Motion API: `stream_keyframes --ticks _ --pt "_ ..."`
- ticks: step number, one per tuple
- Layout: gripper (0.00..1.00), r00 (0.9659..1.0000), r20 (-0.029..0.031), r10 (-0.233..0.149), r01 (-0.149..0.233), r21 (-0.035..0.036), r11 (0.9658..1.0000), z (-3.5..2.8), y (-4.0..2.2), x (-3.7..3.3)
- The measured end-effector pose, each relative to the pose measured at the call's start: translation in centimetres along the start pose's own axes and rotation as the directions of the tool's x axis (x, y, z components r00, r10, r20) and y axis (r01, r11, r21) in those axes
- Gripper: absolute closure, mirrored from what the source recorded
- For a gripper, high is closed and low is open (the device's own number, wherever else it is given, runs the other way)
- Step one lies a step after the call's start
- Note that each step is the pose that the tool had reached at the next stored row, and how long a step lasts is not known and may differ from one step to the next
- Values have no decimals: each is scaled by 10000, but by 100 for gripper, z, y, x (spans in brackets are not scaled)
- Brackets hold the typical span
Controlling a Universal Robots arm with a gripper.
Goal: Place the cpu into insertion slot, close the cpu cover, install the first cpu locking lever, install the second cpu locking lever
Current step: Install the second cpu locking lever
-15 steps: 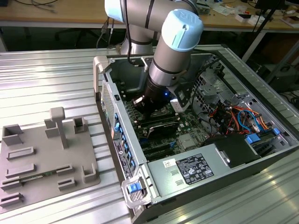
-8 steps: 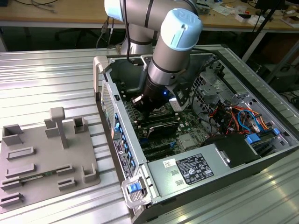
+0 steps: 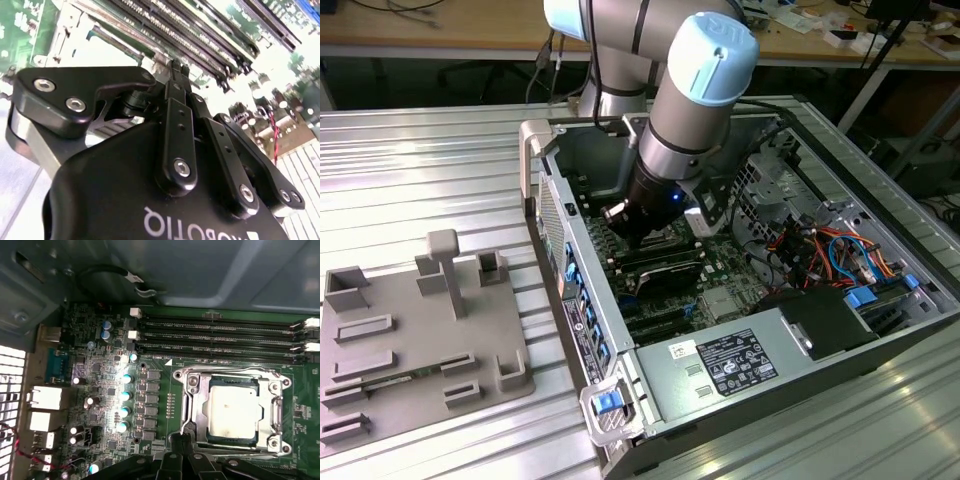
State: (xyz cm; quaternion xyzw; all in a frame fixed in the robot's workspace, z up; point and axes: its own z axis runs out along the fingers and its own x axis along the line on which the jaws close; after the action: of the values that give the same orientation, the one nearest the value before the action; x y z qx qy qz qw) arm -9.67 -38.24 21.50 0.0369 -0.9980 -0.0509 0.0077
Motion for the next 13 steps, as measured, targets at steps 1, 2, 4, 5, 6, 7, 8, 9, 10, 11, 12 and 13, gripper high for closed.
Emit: stream_keyframes --ticks 1,2,4,5,6,7,8,9,10,11,12,13 --pt "89 10000 -1 1 -1 1 10000 -34 4 1" --pt "89 10000 -1 1 -1 1 10000 -73 8 1" --pt "89 10000 3 1 -1 1 10000 -137 16 2" --pt "89 10000 4 1 -1 3 10000 -163 19 3" --pt "89 10000 9 1 -1 2 10000 -185 22 3" --pt "89 10000 10 0 0 0 10000 -185 22 3" --pt "89 10000 10 0 0 1 10000 -185 22 2" --pt "89 10000 11 0 0 0 10000 -185 22 3" --pt "89 10000 11 0 0 2 10000 -185 22 3" --pt "89 10000 11 0 0 3 10000 -186 22 3" --pt "89 10000 11 0 0 2 10000 -185 22 3" --pt "89 10000 12 0 0 2 10000 -185 22 3"
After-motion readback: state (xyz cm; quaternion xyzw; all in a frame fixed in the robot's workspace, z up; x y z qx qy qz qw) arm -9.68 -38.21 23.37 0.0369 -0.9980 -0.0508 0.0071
